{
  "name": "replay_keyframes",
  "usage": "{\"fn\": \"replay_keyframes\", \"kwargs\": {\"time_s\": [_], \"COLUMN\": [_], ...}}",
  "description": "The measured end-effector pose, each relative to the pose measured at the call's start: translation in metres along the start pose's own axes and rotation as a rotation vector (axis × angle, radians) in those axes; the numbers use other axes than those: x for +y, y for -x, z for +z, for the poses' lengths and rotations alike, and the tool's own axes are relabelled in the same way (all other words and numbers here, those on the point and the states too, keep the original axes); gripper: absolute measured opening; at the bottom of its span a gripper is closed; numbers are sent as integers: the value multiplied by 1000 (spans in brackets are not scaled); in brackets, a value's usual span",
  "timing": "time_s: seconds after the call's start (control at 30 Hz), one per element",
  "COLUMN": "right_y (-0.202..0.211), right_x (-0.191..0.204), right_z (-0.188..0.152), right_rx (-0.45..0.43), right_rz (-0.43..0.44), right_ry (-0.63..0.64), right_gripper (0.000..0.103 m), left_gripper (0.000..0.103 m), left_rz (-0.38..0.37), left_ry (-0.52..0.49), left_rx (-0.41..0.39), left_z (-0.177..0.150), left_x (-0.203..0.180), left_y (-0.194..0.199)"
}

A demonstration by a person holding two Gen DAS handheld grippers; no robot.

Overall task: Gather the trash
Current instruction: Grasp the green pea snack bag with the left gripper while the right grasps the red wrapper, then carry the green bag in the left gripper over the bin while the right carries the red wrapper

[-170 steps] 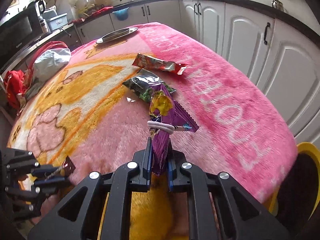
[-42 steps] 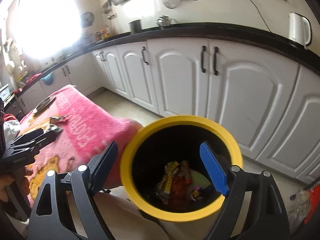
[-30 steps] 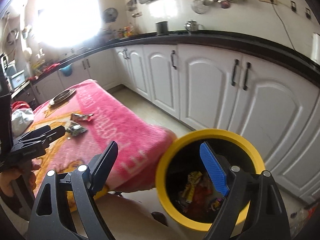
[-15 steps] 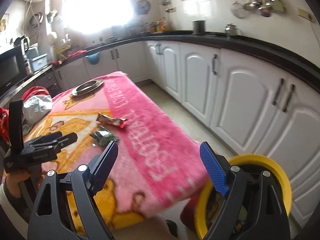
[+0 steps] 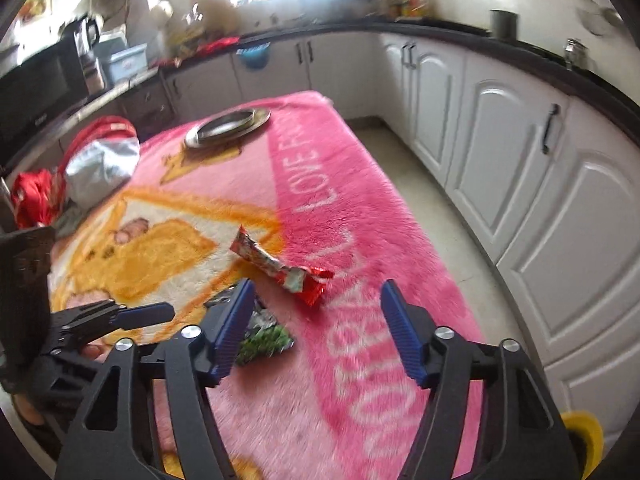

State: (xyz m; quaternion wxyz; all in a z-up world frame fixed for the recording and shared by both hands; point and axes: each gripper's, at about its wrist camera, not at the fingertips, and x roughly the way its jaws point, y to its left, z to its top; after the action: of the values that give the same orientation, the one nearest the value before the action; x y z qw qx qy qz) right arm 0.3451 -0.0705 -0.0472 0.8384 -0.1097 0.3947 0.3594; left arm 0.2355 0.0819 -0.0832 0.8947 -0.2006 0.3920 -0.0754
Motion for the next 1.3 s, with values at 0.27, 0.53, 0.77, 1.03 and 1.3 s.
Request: {"fn": "replay_keyframes", "kwargs": {"time_s": [0.27, 0.53, 0.77, 1.03, 1.3], "right_y": [-49, -83, -69, -37, -6], "right_x": [-4, -1, -18, -38, -38], "right_z": [18, 12, -8, -44, -76], "right_rx": [74, 162, 127, 77, 36], "right_rz": [47, 100, 120, 68, -30], "right_ry": [57, 103, 10, -129, -206], "right_gripper": [58, 40, 9, 5, 5], "left_gripper": [43, 43, 43, 18, 6], "left_rz": [-13, -5, 30, 114, 101], "left_ry": [-7, 17, 7, -52, -69], "left_rx": [39, 50, 55, 60, 35], "left_z": [10, 11, 16, 14, 7], "left_x": [4, 8, -2, -16, -20], "left_y": [-22, -32, -40, -46, -40]}}
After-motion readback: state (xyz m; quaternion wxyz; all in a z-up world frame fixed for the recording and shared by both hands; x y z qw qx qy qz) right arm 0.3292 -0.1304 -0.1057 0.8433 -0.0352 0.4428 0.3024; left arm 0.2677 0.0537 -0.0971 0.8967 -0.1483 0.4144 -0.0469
